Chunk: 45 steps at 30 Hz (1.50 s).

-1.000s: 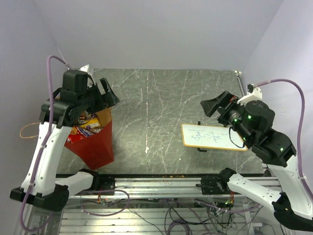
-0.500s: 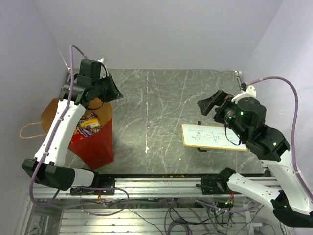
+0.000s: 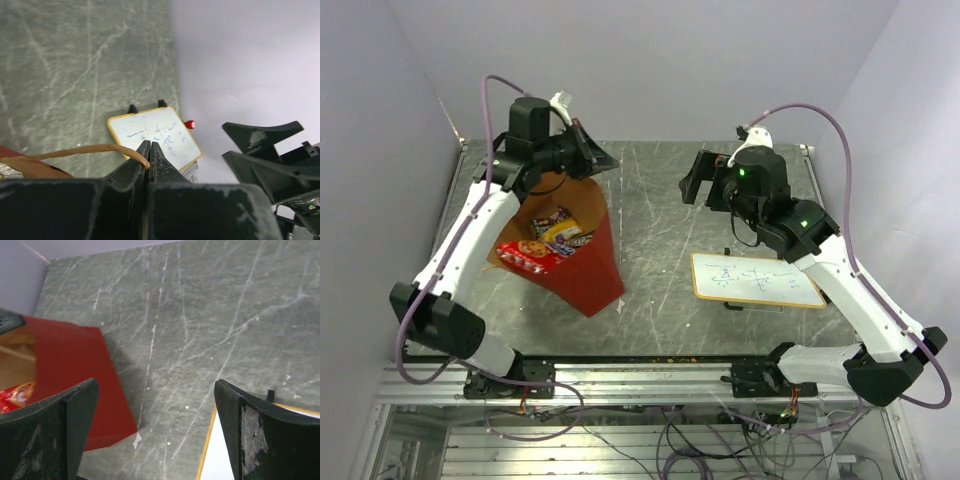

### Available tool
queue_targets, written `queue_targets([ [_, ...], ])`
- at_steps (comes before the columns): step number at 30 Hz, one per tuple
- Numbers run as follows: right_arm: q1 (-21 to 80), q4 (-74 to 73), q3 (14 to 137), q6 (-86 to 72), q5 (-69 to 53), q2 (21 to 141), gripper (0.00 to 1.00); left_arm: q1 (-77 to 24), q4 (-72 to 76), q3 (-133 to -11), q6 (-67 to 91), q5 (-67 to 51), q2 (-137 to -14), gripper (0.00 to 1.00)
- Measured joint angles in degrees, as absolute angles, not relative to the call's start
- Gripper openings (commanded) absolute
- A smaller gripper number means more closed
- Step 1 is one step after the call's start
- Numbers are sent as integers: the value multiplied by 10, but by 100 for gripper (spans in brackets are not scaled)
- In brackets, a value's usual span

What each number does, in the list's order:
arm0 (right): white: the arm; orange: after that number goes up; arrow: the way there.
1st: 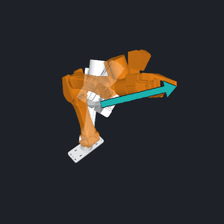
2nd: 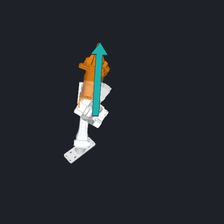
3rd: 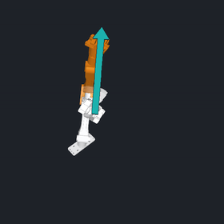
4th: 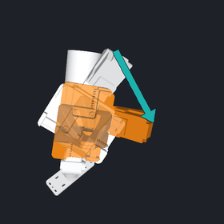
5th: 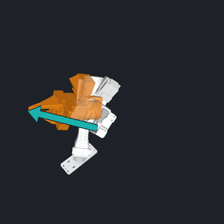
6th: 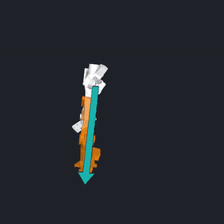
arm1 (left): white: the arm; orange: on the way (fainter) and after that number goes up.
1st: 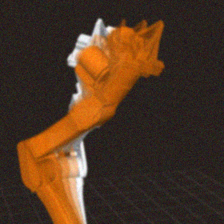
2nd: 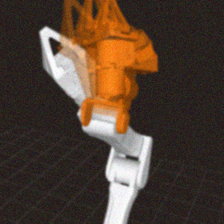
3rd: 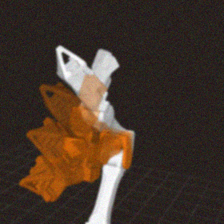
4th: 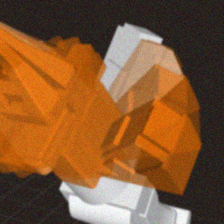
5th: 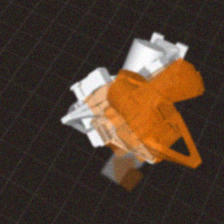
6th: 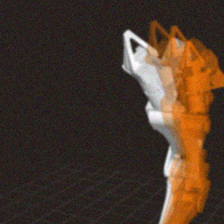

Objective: Take the snacks out of the paper bag
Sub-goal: Move the paper bag to the center of the board, then adjust the paper bag at the center of the board.

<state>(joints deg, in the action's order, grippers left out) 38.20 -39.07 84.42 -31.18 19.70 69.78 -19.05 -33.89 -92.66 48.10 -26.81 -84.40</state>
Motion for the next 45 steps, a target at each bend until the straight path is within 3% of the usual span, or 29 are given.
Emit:
queue_targets([
  [4,382,-372,845,-312,168,710,99,-219,-290,-942,509,-287,-893,10],
  [10,382,-344,811,-319,86,694,99,-231,-260,-979,523,-324,-958,56],
  [17,382,-355,773,-321,0,670,99,-230,-263,-971,499,-341,-891,93],
  [20,382,-357,773,-321,-22,670,99,-230,-295,-959,473,-338,-818,100],
  [26,382,-346,769,-338,-51,671,100,-230,-407,-963,414,-296,-695,100],
  [31,382,-289,747,-360,-72,688,100,-230,-620,-1009,341,-136,-638,99],
  [38,383,-276,791,-336,-52,763,100,-230,-766,-962,353,-11,-574,80],
  [45,383,-261,842,-275,-32,805,100,-230,-784,-827,513,77,-429,91],
])
